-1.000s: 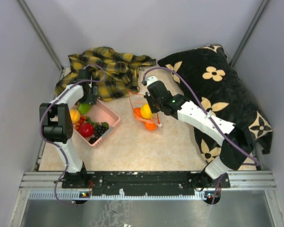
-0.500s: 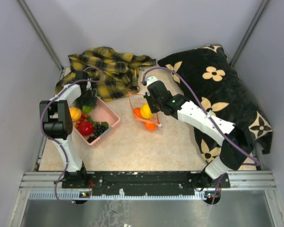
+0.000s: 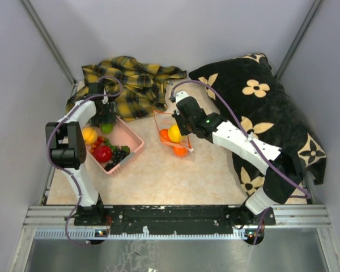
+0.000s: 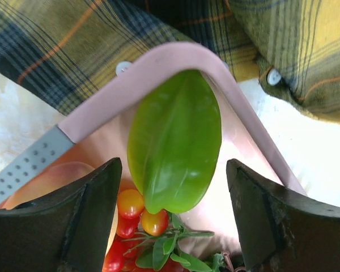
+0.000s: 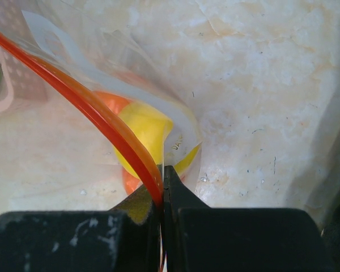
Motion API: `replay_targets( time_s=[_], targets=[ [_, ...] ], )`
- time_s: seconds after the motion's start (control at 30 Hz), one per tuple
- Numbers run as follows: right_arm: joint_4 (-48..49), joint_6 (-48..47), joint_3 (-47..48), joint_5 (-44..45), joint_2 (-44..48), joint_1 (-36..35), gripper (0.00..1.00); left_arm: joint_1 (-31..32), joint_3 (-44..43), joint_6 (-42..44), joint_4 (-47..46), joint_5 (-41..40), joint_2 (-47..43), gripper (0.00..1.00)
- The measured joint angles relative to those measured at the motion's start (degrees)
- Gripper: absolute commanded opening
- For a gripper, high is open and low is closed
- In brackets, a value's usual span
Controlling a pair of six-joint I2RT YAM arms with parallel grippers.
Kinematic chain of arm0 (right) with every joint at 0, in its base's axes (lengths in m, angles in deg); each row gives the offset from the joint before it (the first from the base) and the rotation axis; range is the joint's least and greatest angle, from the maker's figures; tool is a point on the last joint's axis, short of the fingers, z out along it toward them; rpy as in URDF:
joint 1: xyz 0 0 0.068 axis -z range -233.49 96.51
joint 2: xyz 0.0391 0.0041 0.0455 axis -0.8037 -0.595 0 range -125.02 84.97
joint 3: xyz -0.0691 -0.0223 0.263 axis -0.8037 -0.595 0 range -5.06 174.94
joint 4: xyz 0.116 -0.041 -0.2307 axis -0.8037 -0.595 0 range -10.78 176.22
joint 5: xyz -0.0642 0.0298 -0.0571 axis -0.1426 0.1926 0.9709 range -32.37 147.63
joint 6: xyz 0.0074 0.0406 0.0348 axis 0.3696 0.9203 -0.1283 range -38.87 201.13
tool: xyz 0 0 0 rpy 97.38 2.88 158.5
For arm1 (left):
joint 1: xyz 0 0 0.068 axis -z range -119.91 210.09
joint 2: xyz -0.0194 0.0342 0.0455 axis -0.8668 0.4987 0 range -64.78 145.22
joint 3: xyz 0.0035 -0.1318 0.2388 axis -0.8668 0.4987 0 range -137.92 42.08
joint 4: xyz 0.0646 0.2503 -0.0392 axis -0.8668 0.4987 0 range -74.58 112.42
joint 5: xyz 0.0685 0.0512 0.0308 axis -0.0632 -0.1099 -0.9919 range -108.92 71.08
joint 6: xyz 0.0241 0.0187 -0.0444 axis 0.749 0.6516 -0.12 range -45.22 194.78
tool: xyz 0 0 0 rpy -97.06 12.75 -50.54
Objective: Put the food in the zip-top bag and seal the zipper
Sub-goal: Pick up the fake fruit from the bin.
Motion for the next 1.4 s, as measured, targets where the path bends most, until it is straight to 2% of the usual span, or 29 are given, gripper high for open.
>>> replay_targets(
  time_s=[0.27,0.57,0.77,0.93,1.13,1.4],
  targets=[
    [0.00,0.00,0.00,0.00,0.00,0.00,0.00,-0.02,-1.33,-1.68,-2.43,-2.40,2.80,0.72],
    [0.00,0.02,0.00,-0.02,0.00,0.00,0.00,0.00,-1.81,-2.21,-2.54,-2.34,5.20,0.47],
    [0.00,0.02,0.02,-0.02,0.00,0.00,0.00,0.00,-1.33,-2.97,-2.78,-1.99,4.28,0.37],
    [-0.07,0.02,0.02,0.00,0.00,0.00,0.00,0.02,0.83,-5.42,-2.97,-1.05,-0.96,0.33],
    [-0.20,0.04,0.02,-0.02,0.00,0.00,0.00,0.85,6.23,-9.68,-5.25,0.66,-11.67,0.31],
    [-0.79,0.22,0.13,0.00,0.00,0.00,0.00,7.67,17.53,-14.36,-10.75,2.40,-27.21,0.30]
  ],
)
